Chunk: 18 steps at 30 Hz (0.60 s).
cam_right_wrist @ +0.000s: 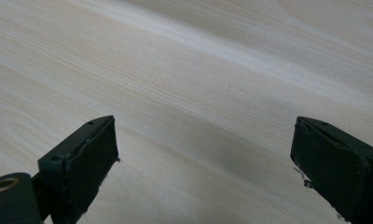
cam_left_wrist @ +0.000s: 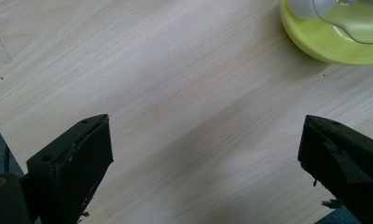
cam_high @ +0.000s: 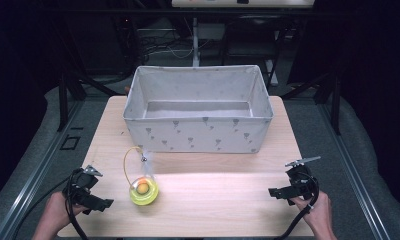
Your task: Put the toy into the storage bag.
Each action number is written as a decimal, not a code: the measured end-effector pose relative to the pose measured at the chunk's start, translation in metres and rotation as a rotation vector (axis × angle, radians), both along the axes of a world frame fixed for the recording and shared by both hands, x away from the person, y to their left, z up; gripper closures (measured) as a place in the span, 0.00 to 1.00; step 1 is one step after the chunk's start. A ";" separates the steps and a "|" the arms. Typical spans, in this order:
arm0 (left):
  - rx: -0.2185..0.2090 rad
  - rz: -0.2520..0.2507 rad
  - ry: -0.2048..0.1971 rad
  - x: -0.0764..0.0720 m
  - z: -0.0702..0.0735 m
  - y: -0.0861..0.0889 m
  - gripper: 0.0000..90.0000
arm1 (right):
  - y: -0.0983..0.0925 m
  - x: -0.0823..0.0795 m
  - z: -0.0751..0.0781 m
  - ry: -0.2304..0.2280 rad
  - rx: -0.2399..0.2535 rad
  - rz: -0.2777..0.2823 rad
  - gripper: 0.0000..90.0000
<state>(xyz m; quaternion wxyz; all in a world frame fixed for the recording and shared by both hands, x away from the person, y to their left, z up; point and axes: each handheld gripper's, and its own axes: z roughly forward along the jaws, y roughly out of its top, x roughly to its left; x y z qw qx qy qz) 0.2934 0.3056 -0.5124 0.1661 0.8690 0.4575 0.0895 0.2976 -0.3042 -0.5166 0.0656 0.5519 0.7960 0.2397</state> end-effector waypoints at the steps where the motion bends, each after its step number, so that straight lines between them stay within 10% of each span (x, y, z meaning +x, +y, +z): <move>1: -0.001 0.006 0.002 0.000 0.000 0.000 0.03 | 0.001 0.000 0.000 -0.001 -0.005 -0.003 0.08; 18: -0.100 0.054 -0.075 -0.006 0.027 -0.002 0.00 | 0.010 0.000 0.002 -0.016 -0.024 0.025 0.10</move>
